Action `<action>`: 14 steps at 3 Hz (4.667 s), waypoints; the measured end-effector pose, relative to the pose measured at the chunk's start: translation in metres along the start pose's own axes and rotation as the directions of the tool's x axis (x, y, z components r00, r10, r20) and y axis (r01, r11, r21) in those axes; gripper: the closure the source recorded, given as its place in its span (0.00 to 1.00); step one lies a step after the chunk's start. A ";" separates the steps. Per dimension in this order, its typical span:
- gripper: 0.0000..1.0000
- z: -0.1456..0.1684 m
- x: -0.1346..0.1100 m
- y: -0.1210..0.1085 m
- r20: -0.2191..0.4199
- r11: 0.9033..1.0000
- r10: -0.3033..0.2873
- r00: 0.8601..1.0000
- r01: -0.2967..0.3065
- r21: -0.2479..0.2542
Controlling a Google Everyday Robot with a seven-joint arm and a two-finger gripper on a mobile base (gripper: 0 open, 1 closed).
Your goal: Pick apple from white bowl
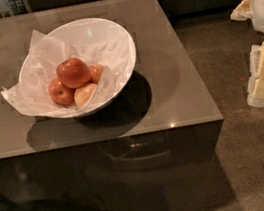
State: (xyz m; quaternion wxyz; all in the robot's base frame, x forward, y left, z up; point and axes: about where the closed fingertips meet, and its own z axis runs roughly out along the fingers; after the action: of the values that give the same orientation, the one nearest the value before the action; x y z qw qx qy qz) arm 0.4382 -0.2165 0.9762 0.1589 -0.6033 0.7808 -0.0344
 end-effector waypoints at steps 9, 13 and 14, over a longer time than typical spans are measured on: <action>0.00 0.051 -0.263 -0.076 0.281 0.947 -0.258 0.924 0.300 -0.114; 0.00 0.101 -0.344 -0.062 0.205 0.899 -0.384 0.900 0.415 -0.141; 0.00 0.114 -0.351 -0.058 0.194 0.895 -0.392 0.899 0.421 -0.146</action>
Offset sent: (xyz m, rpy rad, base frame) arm 0.0493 0.0981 0.0592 0.0570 0.0636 0.0805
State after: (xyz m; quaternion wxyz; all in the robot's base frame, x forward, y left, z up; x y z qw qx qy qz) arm 0.6028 0.1182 0.9554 0.1537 -0.7663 0.6215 0.0537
